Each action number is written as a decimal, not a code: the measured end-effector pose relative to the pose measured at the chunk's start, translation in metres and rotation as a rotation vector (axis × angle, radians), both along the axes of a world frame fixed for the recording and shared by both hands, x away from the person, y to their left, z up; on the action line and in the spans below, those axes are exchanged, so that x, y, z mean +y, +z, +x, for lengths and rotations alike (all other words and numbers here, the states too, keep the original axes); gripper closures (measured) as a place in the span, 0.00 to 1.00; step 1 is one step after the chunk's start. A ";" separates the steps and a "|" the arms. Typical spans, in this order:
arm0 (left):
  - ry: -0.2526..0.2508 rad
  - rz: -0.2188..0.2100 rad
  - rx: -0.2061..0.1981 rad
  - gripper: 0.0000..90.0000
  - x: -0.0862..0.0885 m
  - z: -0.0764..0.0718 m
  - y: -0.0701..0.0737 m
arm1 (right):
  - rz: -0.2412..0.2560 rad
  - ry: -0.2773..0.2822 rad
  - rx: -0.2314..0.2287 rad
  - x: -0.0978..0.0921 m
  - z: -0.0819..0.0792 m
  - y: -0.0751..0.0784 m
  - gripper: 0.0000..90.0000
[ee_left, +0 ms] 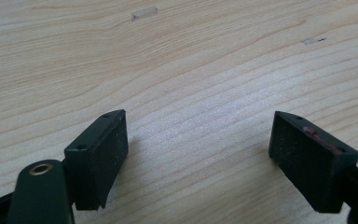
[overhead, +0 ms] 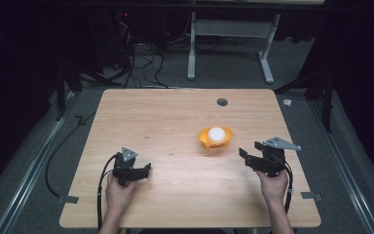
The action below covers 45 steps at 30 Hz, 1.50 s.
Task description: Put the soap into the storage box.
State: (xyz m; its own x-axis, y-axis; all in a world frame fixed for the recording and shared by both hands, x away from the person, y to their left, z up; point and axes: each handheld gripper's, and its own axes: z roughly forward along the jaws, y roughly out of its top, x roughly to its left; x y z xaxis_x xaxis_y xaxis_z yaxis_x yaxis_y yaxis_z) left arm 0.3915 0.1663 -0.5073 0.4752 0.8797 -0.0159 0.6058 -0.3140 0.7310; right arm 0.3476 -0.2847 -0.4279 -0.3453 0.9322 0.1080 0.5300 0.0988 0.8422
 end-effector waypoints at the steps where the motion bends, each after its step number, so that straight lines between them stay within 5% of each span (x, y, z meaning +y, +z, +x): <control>1: 0.000 -0.001 0.000 0.22 0.000 0.000 0.000 | -0.001 0.002 0.002 0.000 -0.001 -0.001 0.34; 45: 0.000 0.000 0.000 0.22 0.000 0.000 0.000 | -0.006 0.027 0.069 0.019 -0.014 -0.032 0.34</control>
